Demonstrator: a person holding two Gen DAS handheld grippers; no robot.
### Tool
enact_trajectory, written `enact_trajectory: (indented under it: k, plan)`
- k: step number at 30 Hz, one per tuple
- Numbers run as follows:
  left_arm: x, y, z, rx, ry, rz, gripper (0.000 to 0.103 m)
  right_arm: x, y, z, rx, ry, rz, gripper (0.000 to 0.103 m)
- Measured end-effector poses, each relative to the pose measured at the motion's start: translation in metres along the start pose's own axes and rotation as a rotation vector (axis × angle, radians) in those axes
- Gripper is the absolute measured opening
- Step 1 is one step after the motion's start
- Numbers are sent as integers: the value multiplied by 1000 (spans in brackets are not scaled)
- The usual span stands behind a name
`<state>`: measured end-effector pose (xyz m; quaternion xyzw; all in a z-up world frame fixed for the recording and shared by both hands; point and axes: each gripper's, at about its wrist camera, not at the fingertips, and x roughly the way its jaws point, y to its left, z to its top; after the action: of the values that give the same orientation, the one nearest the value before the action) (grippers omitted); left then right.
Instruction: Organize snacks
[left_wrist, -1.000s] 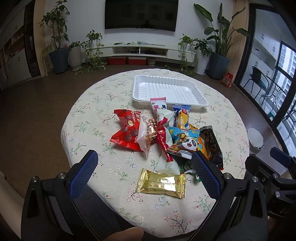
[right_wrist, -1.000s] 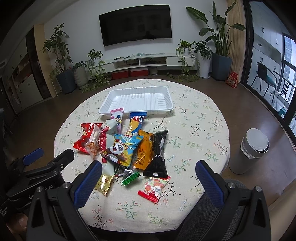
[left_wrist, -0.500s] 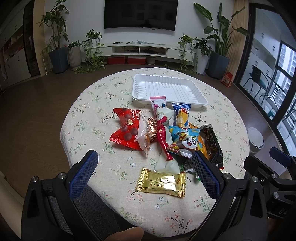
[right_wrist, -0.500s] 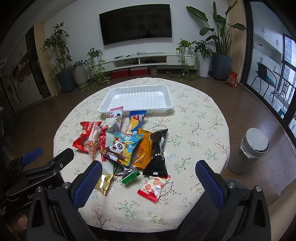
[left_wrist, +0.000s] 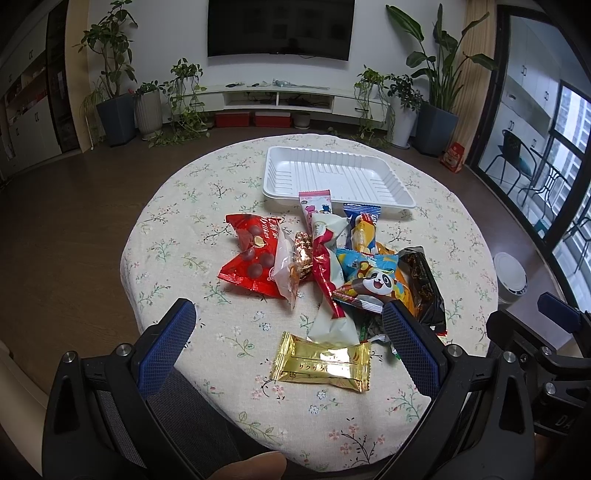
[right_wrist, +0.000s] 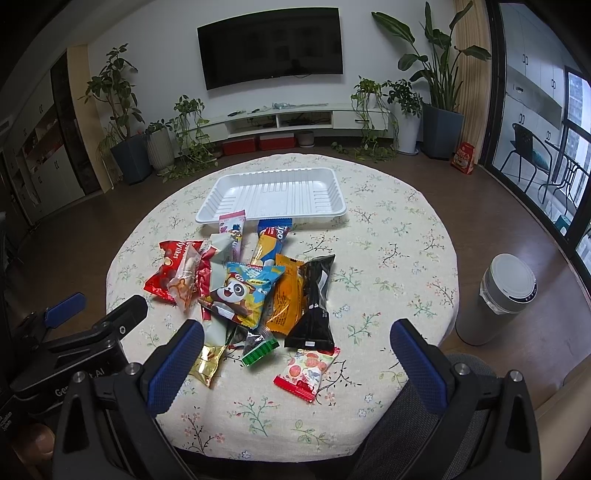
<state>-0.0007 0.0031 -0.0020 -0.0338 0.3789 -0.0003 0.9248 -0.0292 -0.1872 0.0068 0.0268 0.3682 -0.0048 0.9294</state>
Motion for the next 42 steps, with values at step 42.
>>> enact_trajectory:
  k: [42]
  plan:
    - [74, 68, 18, 23, 177, -51, 103, 33, -65, 12, 118, -38, 120, 103]
